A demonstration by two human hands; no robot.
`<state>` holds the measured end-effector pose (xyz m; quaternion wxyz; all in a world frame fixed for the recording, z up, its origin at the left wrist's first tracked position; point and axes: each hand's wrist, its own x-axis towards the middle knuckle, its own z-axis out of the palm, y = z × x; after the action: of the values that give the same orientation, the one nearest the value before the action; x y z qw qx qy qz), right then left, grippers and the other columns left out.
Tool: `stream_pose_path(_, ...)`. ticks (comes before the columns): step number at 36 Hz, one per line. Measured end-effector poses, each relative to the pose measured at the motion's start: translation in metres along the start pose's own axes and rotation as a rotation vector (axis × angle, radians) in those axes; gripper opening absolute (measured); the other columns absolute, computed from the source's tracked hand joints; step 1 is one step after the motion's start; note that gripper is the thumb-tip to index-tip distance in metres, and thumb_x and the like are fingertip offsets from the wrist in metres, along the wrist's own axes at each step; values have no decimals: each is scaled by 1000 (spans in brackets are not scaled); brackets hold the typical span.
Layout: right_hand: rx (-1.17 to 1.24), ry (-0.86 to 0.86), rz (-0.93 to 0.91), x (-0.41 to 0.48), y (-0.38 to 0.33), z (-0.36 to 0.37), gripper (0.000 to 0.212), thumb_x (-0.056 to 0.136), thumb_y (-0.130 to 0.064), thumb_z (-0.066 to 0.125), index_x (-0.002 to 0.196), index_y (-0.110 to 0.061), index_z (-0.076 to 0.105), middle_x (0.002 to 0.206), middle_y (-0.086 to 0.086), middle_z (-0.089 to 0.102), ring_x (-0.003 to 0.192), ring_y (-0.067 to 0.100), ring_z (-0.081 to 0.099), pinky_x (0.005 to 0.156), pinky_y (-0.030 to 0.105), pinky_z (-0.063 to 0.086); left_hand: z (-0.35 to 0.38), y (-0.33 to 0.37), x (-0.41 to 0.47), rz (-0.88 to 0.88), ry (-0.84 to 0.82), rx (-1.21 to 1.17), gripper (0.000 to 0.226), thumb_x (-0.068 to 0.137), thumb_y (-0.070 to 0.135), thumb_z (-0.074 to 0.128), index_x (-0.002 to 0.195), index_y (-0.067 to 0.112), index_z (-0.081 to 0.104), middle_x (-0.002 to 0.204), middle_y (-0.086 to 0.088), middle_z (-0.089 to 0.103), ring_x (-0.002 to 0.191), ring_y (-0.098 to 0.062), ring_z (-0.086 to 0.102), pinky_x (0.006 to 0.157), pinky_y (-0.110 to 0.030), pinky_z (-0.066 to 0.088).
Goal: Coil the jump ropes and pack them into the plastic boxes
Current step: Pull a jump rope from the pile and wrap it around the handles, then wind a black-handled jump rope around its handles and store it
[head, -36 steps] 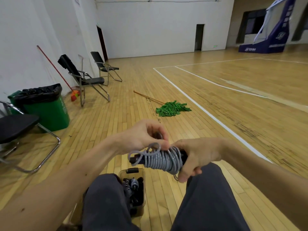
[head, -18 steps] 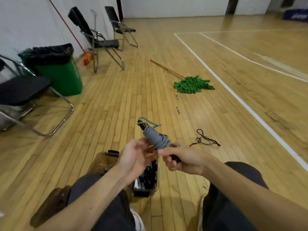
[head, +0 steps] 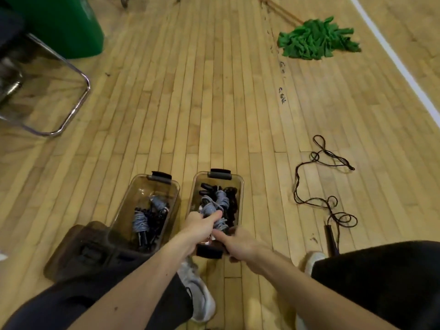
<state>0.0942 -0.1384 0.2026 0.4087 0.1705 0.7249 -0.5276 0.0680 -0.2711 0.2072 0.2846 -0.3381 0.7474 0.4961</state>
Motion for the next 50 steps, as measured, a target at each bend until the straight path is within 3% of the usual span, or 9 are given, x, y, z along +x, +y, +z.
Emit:
stream_pose_path(6,-87,-43,-66,55,-10,2,60,94,-14,62,148,-24,36,122,-3,58,113,20,61,99,41,55,9,-6,73,-5,113,318,49,93,48,63,109,3,69,100,-11,67,91,-28,61,69,-30,43)
stream_pose_path(9,-83,-107,-21,80,-11,0,67,94,-6,57,154,-23,34,116,-2,61,103,17,61,90,31,54,19,-12,105,-36,119,438,51,97,48,59,107,-1,68,109,-17,67,96,-32,62,63,-31,42)
stream_pose_path(15,-78,-198,87,109,-3,0,65,95,0,56,154,-15,35,119,10,63,105,28,65,90,35,55,35,-32,143,-68,113,670,46,98,46,57,110,2,63,112,-18,66,102,-36,62,71,-34,42)
stream_pose_path(19,-62,-215,98,122,3,4,69,94,-5,61,156,-15,31,128,4,57,99,10,54,67,8,48,41,-33,147,11,136,870,44,102,45,50,110,4,64,110,-17,67,103,-34,64,69,-34,42)
stream_pose_path(29,-402,-308,101,119,-26,-91,47,100,-11,56,146,-13,48,130,14,61,106,25,62,95,39,54,55,37,122,338,129,1642,23,101,35,56,108,17,68,103,-1,68,96,-18,67,66,-29,49)
stream_pose_path(35,-410,-39,53,83,-57,-239,29,101,-7,54,129,-12,59,108,8,70,86,17,66,75,30,59,158,97,83,666,-159,1364,23,104,30,47,111,13,61,107,-7,66,98,-26,64,78,-34,50)
stream_pose_path(41,-349,162,231,42,64,-331,32,98,-4,57,129,-11,61,119,10,66,94,21,65,70,26,57,291,84,68,495,-461,1009,35,102,36,52,78,11,56,75,-9,67,63,-21,64,62,-34,53)
stream_pose_path(45,-379,316,404,48,185,-335,34,97,-6,56,130,-16,59,134,9,61,116,22,60,94,33,52,357,55,75,339,-525,861,21,100,32,57,96,12,61,71,-1,65,59,-16,62,68,-34,59)
stream_pose_path(50,-333,382,509,71,274,-319,51,93,-22,70,139,-17,49,135,6,58,116,20,58,85,26,45,417,27,96,218,-452,746,14,100,34,57,101,20,53,85,-2,66,68,-16,62,66,-33,58)
